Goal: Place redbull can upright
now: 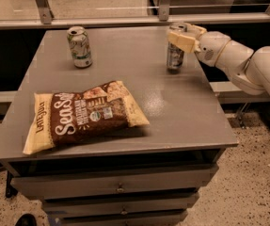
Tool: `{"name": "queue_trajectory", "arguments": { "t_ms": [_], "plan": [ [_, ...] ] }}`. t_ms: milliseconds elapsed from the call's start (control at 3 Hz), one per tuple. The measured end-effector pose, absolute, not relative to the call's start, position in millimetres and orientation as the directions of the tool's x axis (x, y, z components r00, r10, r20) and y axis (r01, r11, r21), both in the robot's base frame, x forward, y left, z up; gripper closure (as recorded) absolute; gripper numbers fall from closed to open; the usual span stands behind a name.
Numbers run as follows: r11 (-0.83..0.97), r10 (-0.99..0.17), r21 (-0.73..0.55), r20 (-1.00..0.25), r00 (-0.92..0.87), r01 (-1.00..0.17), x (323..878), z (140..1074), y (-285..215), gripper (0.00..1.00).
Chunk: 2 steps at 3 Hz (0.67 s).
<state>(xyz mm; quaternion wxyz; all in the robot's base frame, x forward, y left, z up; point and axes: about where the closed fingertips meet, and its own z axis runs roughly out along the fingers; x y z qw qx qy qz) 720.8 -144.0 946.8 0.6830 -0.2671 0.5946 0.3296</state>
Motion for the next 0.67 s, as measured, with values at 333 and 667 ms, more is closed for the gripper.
{"name": "queue_trajectory", "arguments": {
  "t_ms": [333,667],
  "plan": [
    [0.618,0.153,0.039,-0.986,0.071,-0.785,719.2,935.6,-146.4,0.84],
    [0.601,0.163,0.033,-0.983,0.082,-0.798,717.2,932.8,-146.5,0.61]
  ]
}}
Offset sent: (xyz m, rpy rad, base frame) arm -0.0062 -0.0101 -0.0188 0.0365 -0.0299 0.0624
